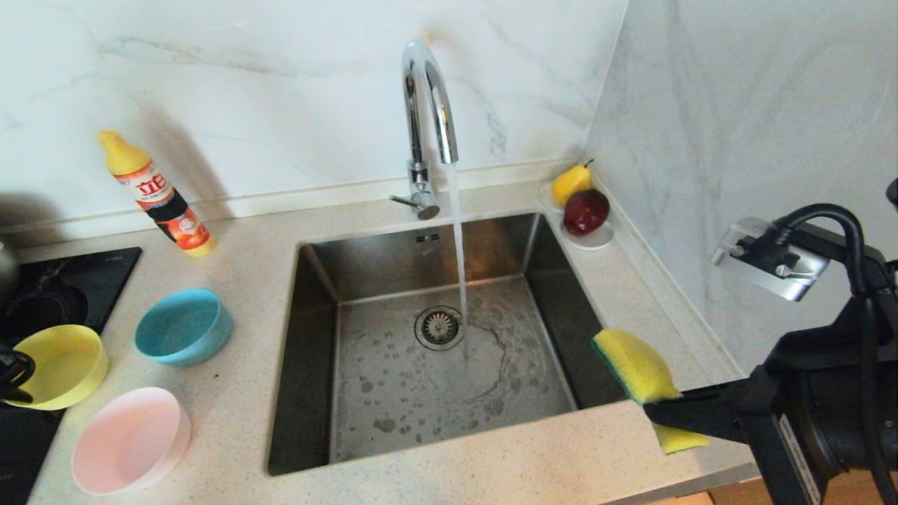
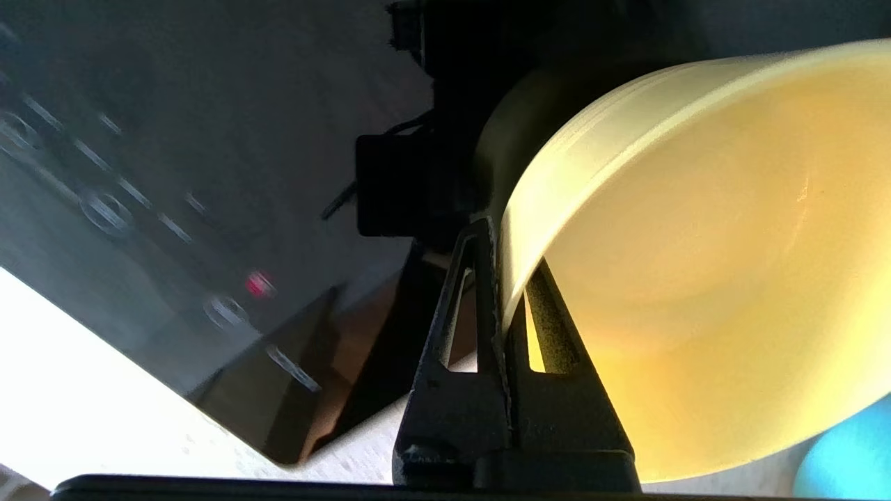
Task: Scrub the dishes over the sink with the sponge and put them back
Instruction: Pick up a bowl and the sponge
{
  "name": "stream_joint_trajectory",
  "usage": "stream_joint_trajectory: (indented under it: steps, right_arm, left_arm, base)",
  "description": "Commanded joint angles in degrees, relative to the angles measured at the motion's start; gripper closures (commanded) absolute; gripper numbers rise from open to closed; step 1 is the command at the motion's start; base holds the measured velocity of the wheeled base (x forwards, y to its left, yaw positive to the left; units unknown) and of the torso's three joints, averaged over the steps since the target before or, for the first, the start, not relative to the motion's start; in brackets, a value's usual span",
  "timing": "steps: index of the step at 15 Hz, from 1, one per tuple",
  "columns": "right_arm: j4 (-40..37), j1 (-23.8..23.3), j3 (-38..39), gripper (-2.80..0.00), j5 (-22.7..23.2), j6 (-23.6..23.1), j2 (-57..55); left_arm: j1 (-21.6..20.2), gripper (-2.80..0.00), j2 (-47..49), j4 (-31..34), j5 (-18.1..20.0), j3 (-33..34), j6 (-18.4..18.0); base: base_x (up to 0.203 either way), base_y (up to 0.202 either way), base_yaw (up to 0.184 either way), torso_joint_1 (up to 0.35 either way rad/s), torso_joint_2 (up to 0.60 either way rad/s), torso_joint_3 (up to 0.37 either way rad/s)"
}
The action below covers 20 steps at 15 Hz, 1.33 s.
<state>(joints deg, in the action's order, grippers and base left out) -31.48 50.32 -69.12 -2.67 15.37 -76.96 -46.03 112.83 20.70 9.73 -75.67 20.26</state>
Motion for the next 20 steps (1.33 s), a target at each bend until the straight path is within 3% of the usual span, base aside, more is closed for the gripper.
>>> stream_joint_trajectory:
  steps: [1,5,12,14,17,20]
  right_arm:
    - [-0.16,0.04,0.04,0.00,-0.04,0.10,-0.30]
    - [-0.08,0.04,0.13,0.00,0.03,0.10,-0.30]
    - [-0.16,0.04,0.30,0.00,0.03,0.10,0.58]
    - [-0.10,0.04,0.30,0.00,0.03,0.10,0.41]
    - [-0.16,0.04,0.28,0.00,0.03,0.10,0.49]
    - [-0.08,0.04,0.30,0.00,0.03,0.10,0.32]
  left_arm:
    - [-0.86,0.00,0.29,0.18,0.20,-1.75,0.28]
    - [-1.42,0.00,-4.57,0.79,2.18,-3.12,1.47]
    - [-0.55,0.00,-22.90,9.92,15.06,-4.90,1.92]
    - [4.62,0.00,-27.49,14.49,17.15,-6.68,1.54]
    - [16.04,0.00,-30.96,19.28,17.30,-10.16,1.21]
    - [31.39,0.00,-30.74,21.37,11.55,-13.24,2.12]
  base:
    - [0.000,0.000,0.000,0.000,0.00,0.000]
    - [0.000,0.000,0.000,0.000,0.00,0.000]
    - [0.000,0.000,0.000,0.000,0.00,0.000]
    - [0.000,0.000,0.000,0.000,0.00,0.000]
    - [0.000,0.000,0.000,0.000,0.00,0.000]
    - [0.000,0.000,0.000,0.000,0.00,0.000]
